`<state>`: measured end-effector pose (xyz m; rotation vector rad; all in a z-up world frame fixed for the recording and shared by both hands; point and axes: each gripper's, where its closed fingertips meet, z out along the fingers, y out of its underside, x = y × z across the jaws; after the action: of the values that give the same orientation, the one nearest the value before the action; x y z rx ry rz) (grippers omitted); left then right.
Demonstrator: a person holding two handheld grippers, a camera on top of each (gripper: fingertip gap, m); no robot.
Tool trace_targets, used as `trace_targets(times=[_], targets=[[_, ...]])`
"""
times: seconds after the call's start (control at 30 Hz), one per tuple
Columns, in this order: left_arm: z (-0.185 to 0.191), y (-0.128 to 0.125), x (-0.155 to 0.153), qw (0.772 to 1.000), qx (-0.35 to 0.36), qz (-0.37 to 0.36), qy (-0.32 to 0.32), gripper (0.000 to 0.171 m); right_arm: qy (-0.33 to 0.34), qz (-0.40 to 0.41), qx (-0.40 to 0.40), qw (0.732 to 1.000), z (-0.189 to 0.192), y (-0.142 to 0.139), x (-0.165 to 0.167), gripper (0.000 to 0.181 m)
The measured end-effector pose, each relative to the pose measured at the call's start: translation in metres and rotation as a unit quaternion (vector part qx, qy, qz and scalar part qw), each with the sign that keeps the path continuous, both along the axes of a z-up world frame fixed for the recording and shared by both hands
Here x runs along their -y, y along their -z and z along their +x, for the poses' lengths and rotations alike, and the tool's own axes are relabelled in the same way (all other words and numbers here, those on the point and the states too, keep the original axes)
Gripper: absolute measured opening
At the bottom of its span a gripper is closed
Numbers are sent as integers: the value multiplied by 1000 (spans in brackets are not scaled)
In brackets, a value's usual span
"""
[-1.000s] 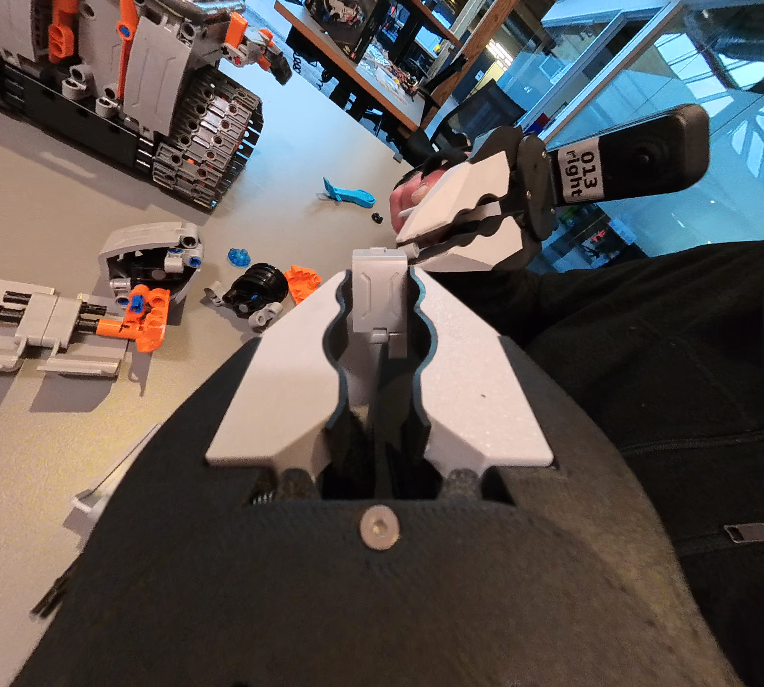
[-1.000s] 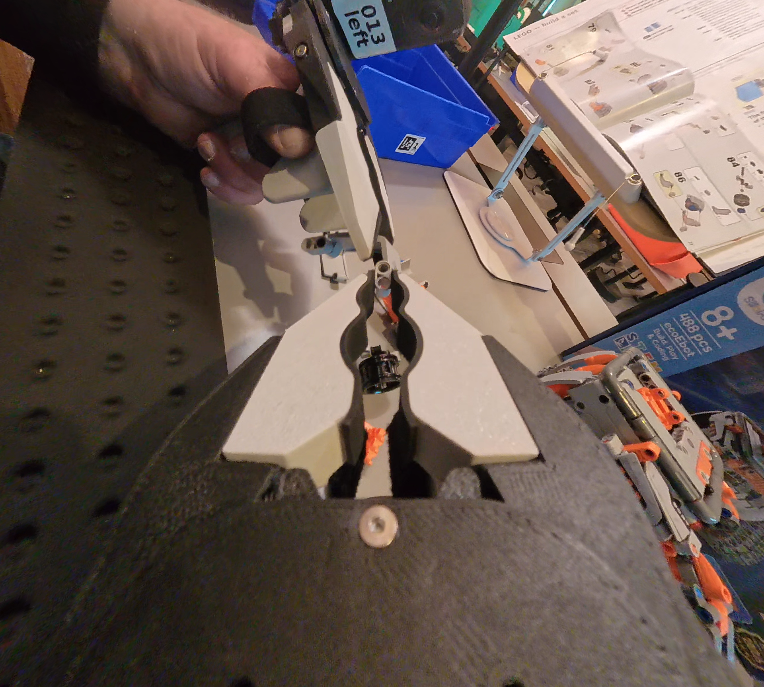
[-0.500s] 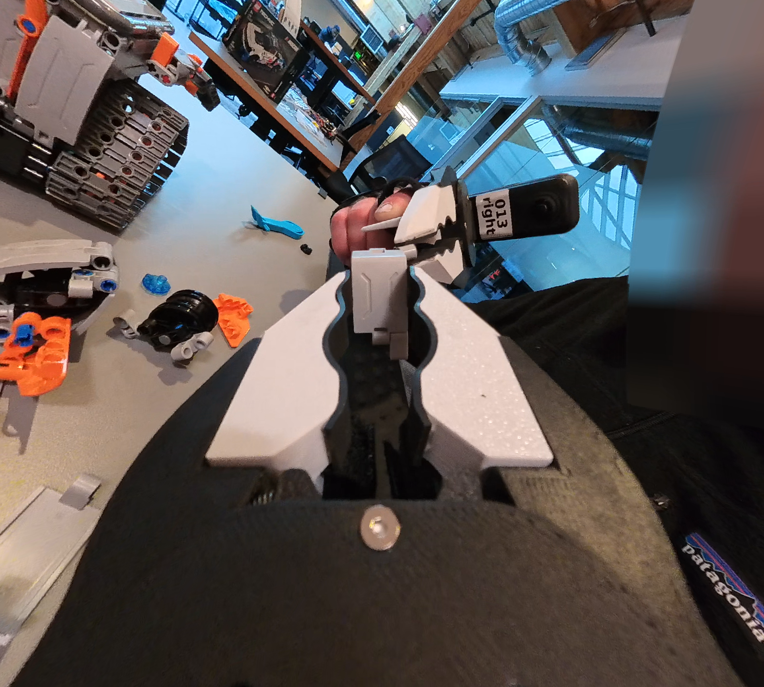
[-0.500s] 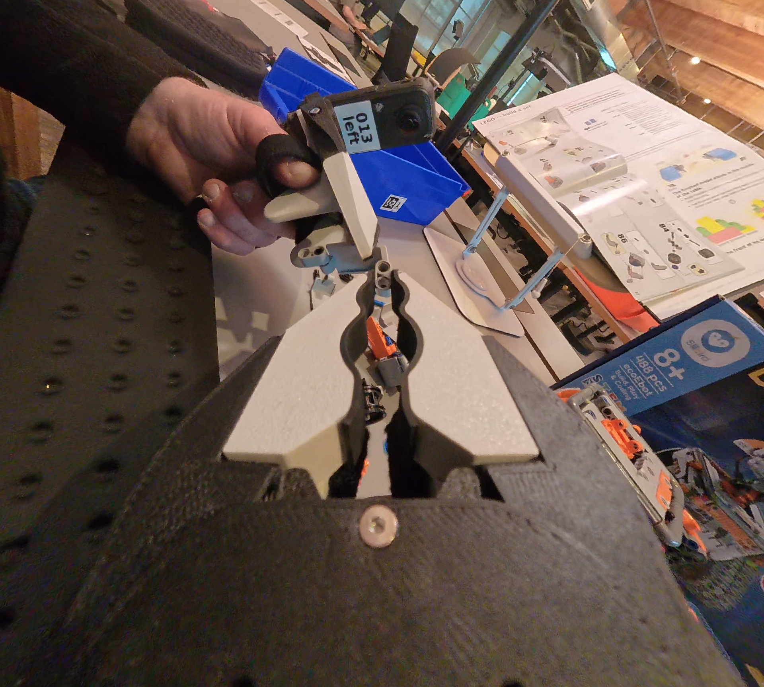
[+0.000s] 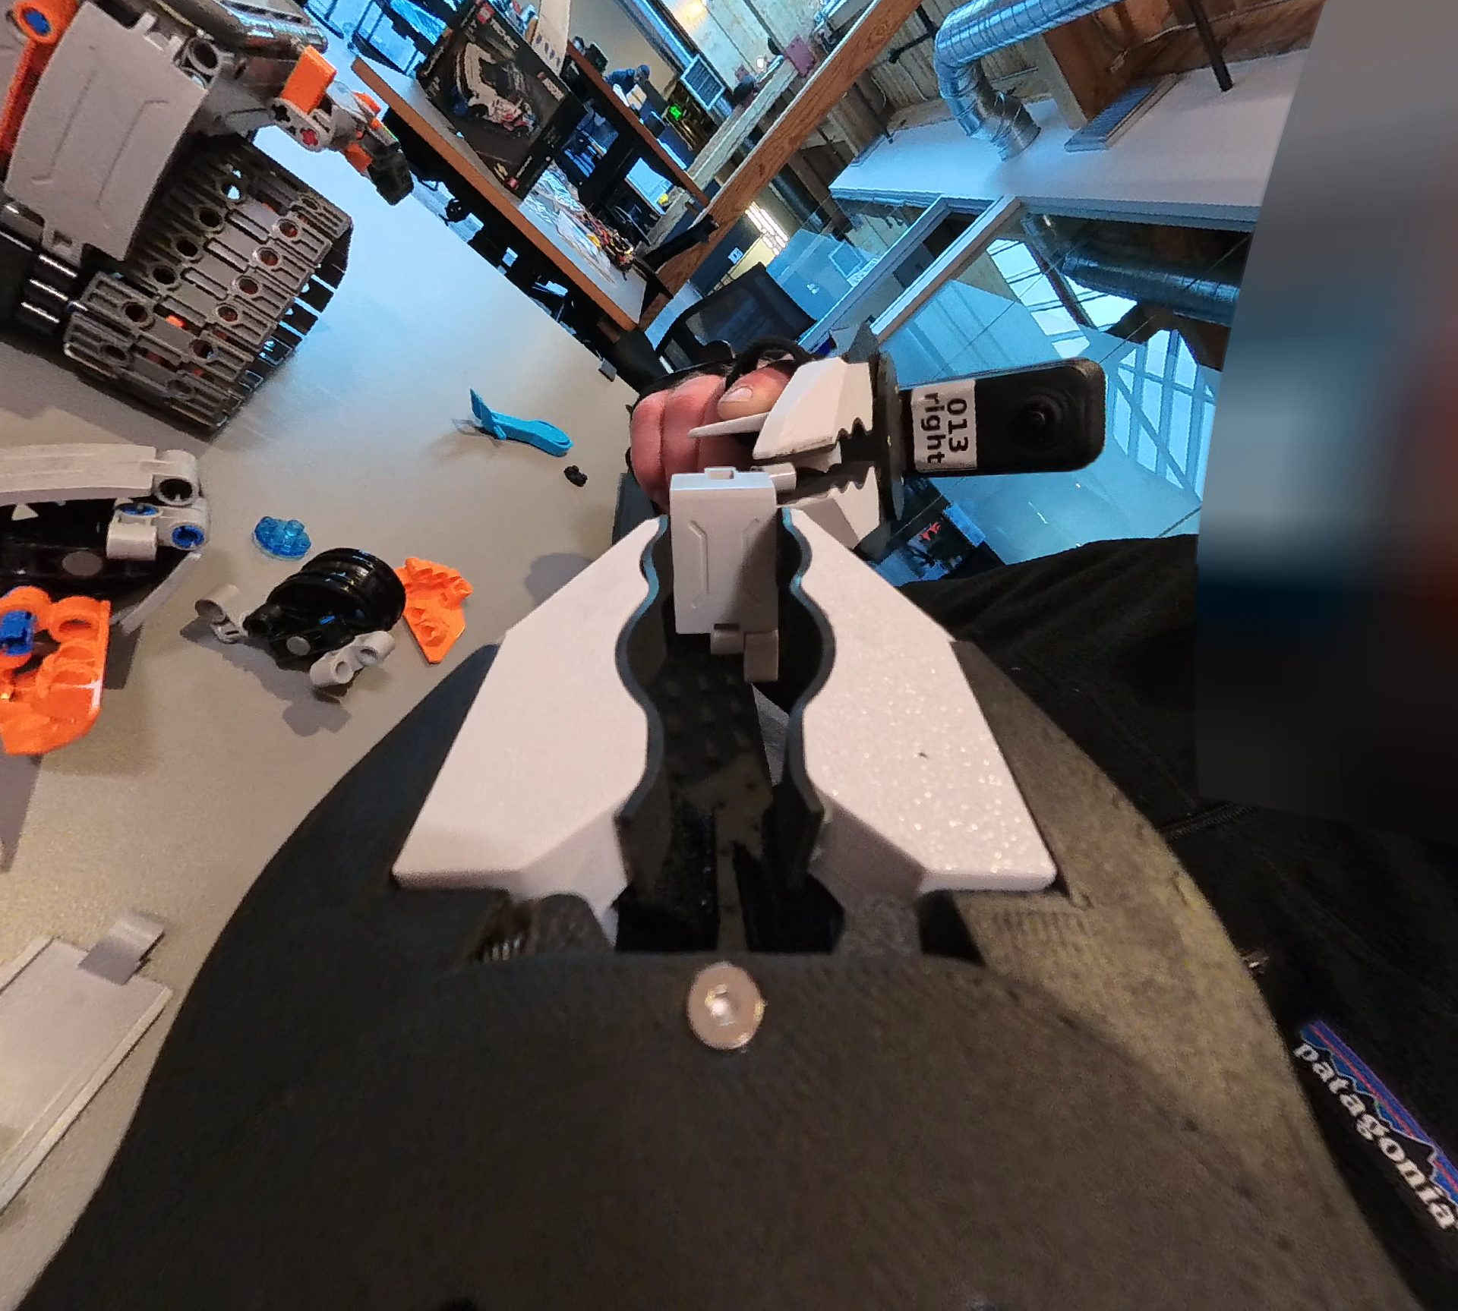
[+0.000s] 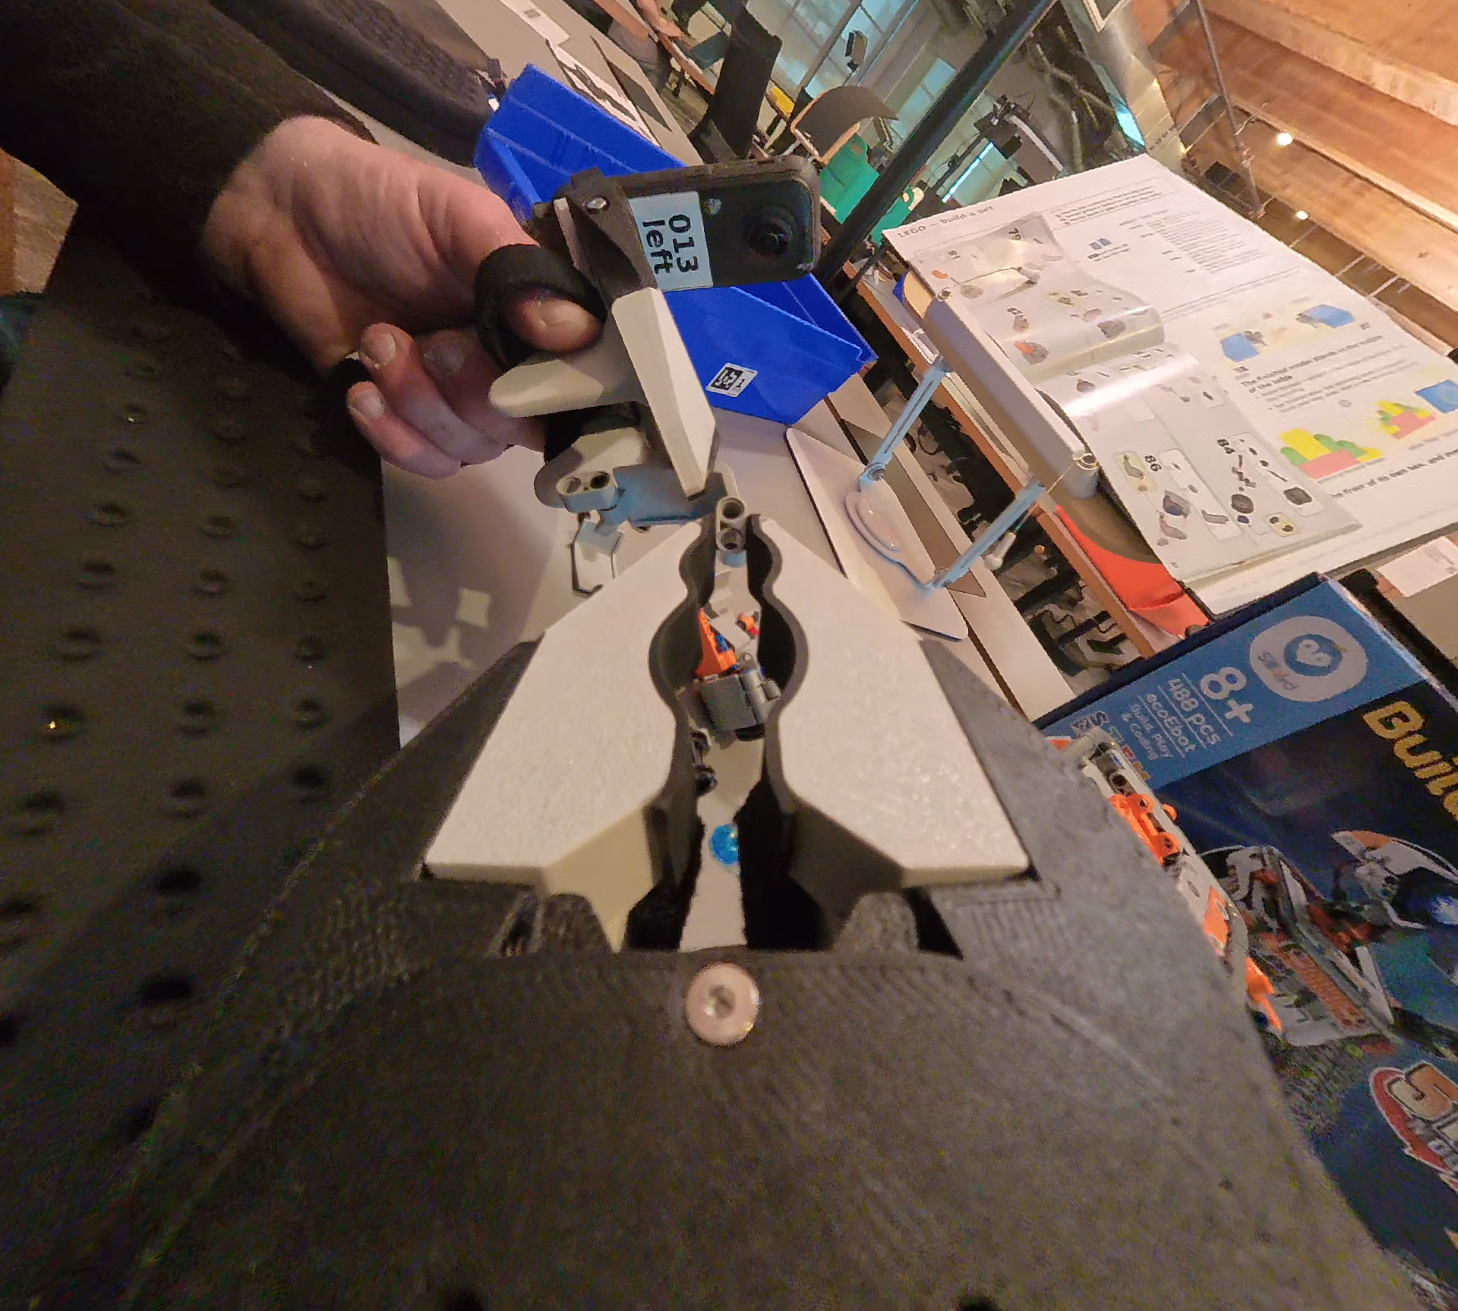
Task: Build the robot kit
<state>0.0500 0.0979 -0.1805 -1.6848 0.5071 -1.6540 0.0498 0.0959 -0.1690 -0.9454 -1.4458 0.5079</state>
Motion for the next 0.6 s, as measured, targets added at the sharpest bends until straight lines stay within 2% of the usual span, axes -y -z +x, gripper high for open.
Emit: trace_targets(times=[0.37, 0.6], targets=[[1, 3, 1, 1000, -8, 3, 0, 23, 32, 44, 12, 998, -1, 1, -2, 5], [3, 4, 1, 997, -50, 47, -20, 23, 28, 36, 14, 999, -1, 2, -3, 5]])
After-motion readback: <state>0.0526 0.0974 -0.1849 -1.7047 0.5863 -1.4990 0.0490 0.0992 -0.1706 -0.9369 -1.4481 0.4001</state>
